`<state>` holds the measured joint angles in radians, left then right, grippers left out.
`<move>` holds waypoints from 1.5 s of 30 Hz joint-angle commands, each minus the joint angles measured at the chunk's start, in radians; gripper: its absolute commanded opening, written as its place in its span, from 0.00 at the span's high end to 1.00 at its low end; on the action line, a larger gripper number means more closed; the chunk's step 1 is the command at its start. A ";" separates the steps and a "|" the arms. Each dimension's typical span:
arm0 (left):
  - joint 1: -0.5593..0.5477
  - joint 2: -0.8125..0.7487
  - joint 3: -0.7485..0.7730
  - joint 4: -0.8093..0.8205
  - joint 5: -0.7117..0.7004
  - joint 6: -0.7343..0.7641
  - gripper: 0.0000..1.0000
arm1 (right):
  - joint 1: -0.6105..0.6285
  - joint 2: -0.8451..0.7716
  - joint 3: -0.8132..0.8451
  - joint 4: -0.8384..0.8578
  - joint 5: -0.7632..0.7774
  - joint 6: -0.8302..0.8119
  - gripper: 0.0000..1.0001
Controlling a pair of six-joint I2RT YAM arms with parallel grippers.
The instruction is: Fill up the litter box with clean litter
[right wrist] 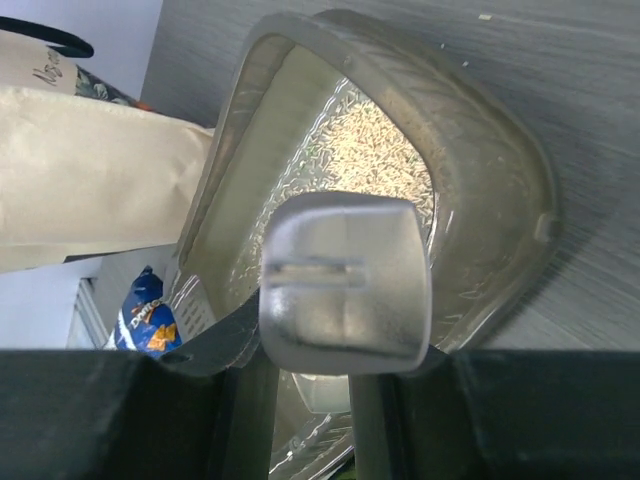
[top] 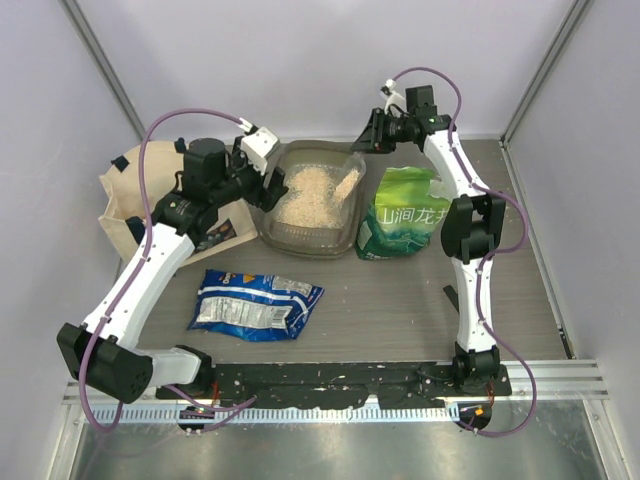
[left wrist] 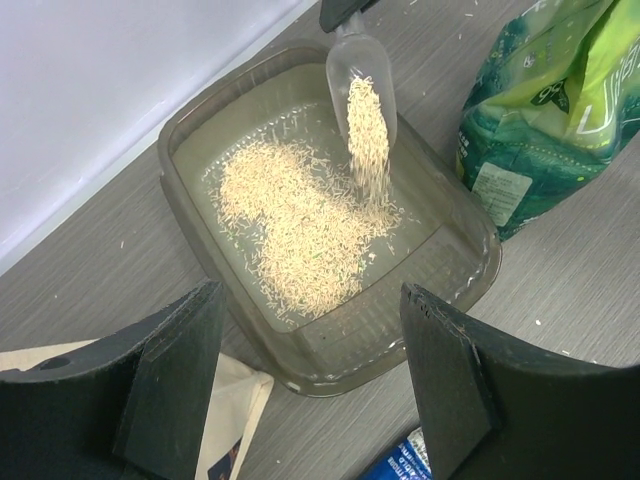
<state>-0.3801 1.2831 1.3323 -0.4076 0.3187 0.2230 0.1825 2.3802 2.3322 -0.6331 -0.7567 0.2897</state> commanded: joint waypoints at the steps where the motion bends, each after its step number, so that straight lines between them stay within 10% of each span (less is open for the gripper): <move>1: 0.000 -0.007 0.007 0.064 0.043 -0.027 0.27 | 0.018 -0.023 0.110 0.010 0.086 -0.060 0.99; 26: -0.054 0.186 0.128 0.164 0.310 -0.096 0.27 | 0.074 -0.209 0.380 0.092 0.562 -0.183 0.99; 45: -0.329 0.601 0.459 0.403 0.200 -0.076 0.26 | -0.236 -0.924 -0.563 -0.028 0.456 -0.339 0.99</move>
<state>-0.7002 1.8744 1.7241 -0.1307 0.5766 0.1570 -0.0620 1.5036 1.9007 -0.6334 -0.1974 0.0071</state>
